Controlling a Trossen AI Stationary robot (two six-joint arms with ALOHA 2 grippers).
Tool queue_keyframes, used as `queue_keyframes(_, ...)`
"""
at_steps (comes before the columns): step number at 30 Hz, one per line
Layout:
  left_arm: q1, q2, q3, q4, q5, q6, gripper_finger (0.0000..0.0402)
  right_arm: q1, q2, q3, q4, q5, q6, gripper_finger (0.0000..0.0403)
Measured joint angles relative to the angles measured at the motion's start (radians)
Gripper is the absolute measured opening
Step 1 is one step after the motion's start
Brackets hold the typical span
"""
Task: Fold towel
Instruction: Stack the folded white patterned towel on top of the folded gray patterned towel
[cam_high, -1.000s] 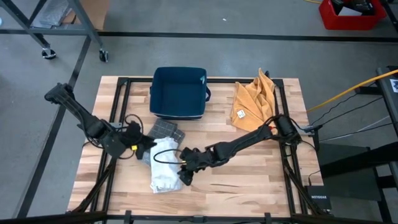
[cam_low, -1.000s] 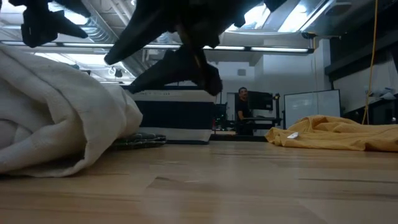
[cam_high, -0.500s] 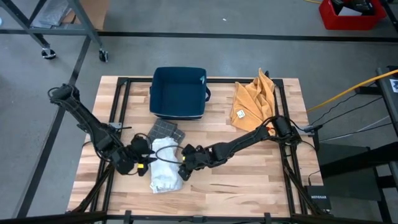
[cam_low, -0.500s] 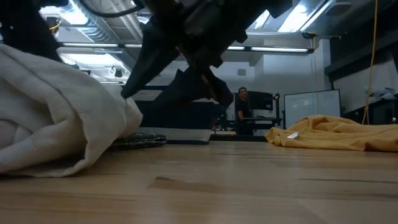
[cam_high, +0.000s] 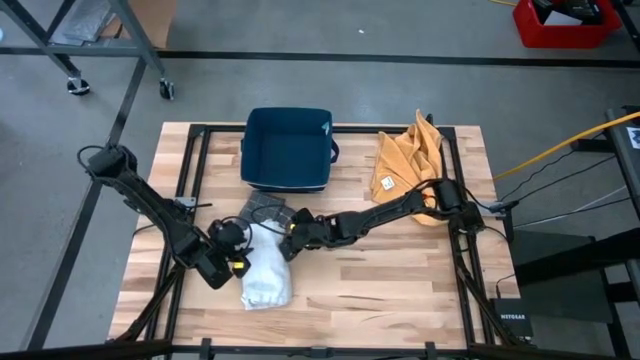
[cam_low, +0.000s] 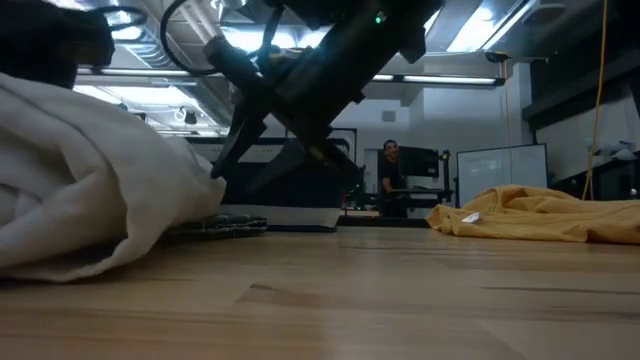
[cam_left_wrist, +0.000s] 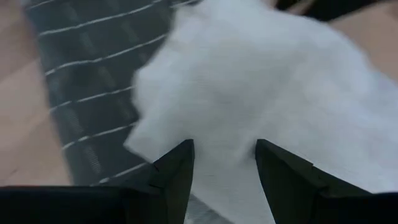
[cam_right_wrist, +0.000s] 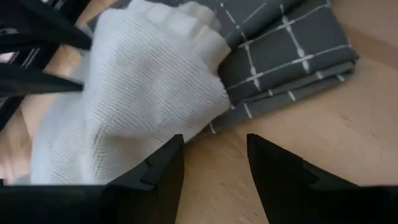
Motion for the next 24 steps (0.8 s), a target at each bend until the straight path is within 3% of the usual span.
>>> queue_keyframes(11,0.026,0.074,0.000,0.063,0.008,0.008,0.0166,-0.001,0.095,0.000,0.334,-0.086,0.025,0.0177)
queue_keyframes(17,0.058,0.100,0.000,0.138,0.010,0.067,0.0166,-0.001,0.099,0.017,0.349,-0.144,0.047,0.0177)
queue_keyframes(24,0.085,0.092,0.000,0.137,-0.015,0.088,0.0166,-0.001,0.099,0.017,0.386,-0.115,0.071,0.0177)
